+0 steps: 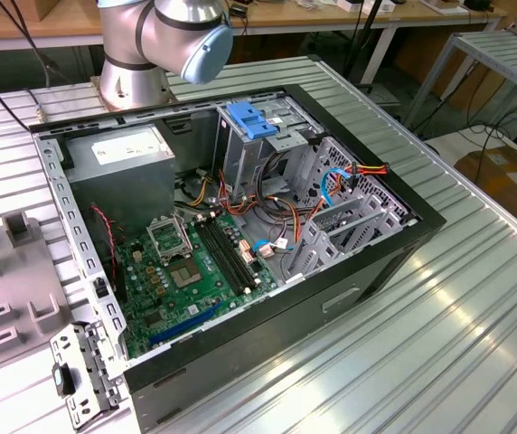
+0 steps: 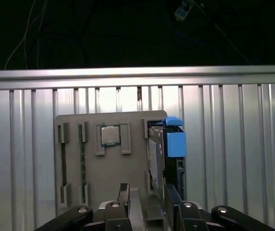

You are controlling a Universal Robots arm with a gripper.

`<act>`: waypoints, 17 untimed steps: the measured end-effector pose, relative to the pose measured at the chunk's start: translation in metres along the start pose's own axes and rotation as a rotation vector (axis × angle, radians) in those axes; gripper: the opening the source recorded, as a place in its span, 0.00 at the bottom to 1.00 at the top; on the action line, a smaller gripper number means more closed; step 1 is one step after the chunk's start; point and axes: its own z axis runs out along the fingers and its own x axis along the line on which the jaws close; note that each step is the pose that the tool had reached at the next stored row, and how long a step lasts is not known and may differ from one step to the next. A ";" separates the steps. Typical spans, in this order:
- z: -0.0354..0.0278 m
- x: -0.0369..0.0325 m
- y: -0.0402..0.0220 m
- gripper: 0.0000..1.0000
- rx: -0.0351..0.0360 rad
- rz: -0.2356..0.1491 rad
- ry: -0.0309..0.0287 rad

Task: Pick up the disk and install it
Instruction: 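Pick up the disk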

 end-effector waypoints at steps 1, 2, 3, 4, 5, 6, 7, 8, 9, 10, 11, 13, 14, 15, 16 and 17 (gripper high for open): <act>0.0001 -0.0009 0.0000 0.42 0.0000 0.000 0.0000; 0.0002 -0.0019 0.0000 0.42 0.0000 0.000 0.0000; 0.0003 -0.0029 0.0001 0.42 0.0000 0.000 0.0000; 0.0005 -0.0043 0.0001 0.42 0.0000 0.000 0.0000; 0.0006 -0.0051 0.0001 0.42 0.0000 0.000 0.0000; 0.0007 -0.0063 0.0002 0.42 -0.0001 0.000 0.0000; 0.0008 -0.0070 0.0002 0.42 0.0000 0.000 0.0000; 0.0011 -0.0090 0.0003 0.42 0.0000 0.000 0.0000; 0.0012 -0.0103 0.0003 0.42 -0.0001 0.000 0.0000; 0.0013 -0.0112 0.0004 0.42 0.0000 0.000 0.0000; 0.0015 -0.0127 0.0004 0.42 0.0000 0.000 0.0000; 0.0018 -0.0151 0.0005 0.42 -0.0001 0.000 0.0000; 0.0020 -0.0162 0.0005 0.42 0.0000 0.000 0.0000; 0.0022 -0.0172 0.0006 0.42 0.0000 0.000 0.0000; 0.0023 -0.0184 0.0006 0.42 0.0000 0.000 0.0000; 0.0024 -0.0195 0.0006 0.42 0.0000 0.000 0.0000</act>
